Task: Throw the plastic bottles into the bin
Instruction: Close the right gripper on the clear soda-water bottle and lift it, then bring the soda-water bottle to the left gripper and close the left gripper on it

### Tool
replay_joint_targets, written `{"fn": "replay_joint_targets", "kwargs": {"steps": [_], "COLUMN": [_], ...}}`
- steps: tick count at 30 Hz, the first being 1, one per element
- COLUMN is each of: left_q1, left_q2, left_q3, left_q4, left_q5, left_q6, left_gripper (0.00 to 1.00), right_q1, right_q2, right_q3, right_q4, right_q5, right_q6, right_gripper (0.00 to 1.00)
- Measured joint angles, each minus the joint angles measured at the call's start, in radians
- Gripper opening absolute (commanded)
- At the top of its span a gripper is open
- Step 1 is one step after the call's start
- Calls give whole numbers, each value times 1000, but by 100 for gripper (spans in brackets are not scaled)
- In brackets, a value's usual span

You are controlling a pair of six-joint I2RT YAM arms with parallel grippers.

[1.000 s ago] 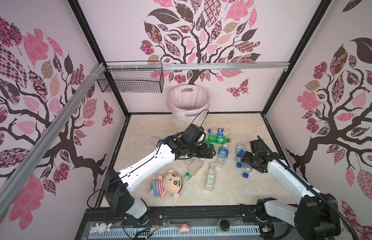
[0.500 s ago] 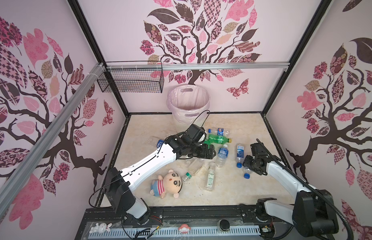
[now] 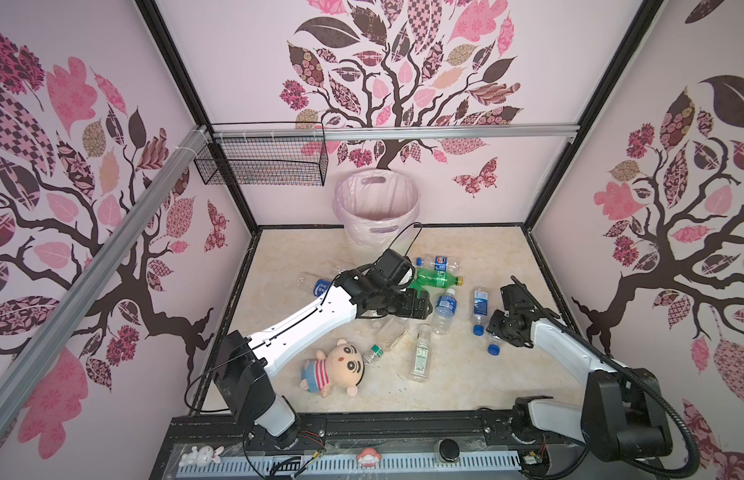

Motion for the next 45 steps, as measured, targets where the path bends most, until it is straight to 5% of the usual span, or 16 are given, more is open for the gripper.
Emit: {"fn": "replay_joint_targets", "kwargs": {"steps": [12,31,39,45], "left_q1": [1,143,145,125], "left_q2": [21,106,104,60], "left_q3": [78,365,369,237], "left_q4": [-16,-65,-1,137], "left_q5": [-8,-32,22,98], "left_q6": [8,-98,-145,-186], "left_gripper": [97,97,97,94], "right_q1": [-1,92,155,185], "right_q2": [-43,-68,-8,28], "right_q3": [56,554,700,773], "right_q4": [-101,-207,-202,-164], "right_q5": [-2,-178,-285,-324], "right_q6": [-2,68,156,223], "right_gripper": [45,44,43,43]}}
